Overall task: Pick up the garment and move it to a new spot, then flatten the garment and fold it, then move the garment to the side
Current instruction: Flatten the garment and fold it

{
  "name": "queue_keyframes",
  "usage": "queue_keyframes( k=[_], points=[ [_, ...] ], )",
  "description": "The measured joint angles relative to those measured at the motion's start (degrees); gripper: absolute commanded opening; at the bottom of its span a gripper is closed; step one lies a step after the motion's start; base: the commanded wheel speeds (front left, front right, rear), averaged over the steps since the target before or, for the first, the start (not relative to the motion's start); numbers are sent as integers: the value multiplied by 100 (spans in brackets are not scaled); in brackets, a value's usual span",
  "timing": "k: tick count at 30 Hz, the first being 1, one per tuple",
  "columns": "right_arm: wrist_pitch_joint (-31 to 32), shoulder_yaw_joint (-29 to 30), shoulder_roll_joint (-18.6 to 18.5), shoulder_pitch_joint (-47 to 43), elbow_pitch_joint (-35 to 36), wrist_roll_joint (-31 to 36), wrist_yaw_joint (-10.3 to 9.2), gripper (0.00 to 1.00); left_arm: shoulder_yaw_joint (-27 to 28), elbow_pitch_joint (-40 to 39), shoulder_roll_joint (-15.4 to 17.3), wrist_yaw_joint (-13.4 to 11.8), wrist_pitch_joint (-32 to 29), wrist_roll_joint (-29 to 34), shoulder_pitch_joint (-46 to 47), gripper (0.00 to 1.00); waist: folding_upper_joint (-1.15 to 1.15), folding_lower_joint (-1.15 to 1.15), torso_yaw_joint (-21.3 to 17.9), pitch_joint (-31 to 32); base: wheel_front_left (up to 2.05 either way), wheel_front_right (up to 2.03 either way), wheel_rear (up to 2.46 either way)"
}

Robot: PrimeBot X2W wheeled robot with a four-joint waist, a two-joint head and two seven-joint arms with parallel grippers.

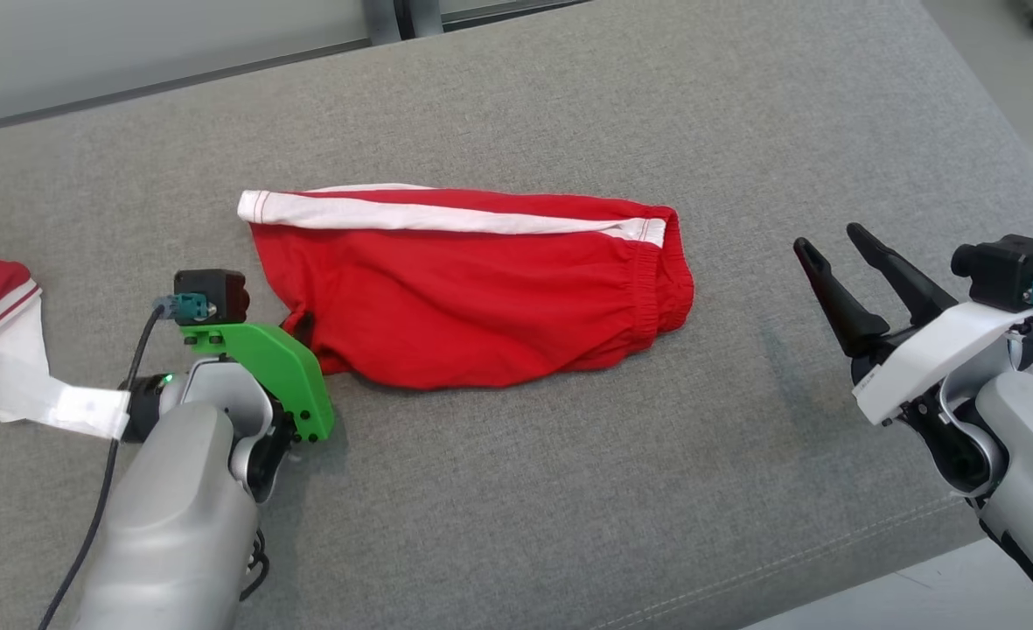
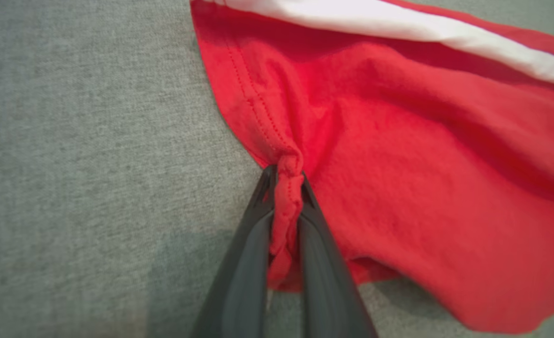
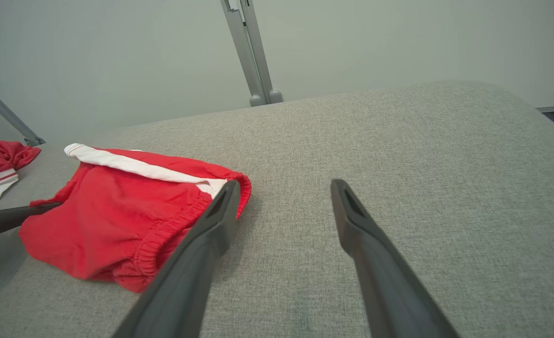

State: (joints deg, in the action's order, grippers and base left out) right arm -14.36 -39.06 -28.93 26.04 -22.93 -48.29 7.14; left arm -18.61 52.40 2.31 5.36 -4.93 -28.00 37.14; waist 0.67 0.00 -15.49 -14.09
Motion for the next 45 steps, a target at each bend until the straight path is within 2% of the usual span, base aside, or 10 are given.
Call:
queue_keyframes(
  k=[12,21,26,34,37,38,40,41,42,45],
  points=[
    [-4,137,9,-451,7,83,0,100,-207,-379,-66,64,531,-135,-740,0,0,0,355,290,0,0,0],
    [-4,4,48,-597,1,154,0,100,-660,-1095,-62,92,870,-630,-1363,0,0,0,711,548,0,0,0],
    [-4,-143,158,-658,4,205,0,100,-801,-1448,-52,74,937,-662,-1595,0,0,0,832,676,0,0,0],
    [-4,-167,215,-658,-138,205,-1,100,-923,-1724,-45,-350,964,-643,-1953,0,0,0,878,721,0,0,0],
    [-4,-121,275,-658,-193,204,-19,100,-929,-1831,-43,-428,999,-634,-2015,0,0,0,874,713,0,0,0],
    [-4,-121,275,-658,-193,204,-19,100,-929,-1831,-43,-428,999,-634,-2015,4,0,0,874,713,0,0,0],
    [-4,-71,345,-658,-233,202,-56,100,-924,-1941,-41,-536,1061,-613,-2061,37,0,0,872,708,0,0,0],
    [-4,-58,378,-659,-256,197,-68,100,-923,-1992,-41,-568,1090,-594,-2080,59,0,0,873,707,0,0,0],
    [-4,-49,397,-660,-279,187,-69,100,-920,-2030,-41,-614,1125,-572,-2093,100,0,0,874,706,0,0,0],
    [-4,-15,424,-664,-372,182,-126,100,-895,-2185,-37,-749,1240,-501,-2142,100,0,0,885,708,0,0,0]
  ],
)
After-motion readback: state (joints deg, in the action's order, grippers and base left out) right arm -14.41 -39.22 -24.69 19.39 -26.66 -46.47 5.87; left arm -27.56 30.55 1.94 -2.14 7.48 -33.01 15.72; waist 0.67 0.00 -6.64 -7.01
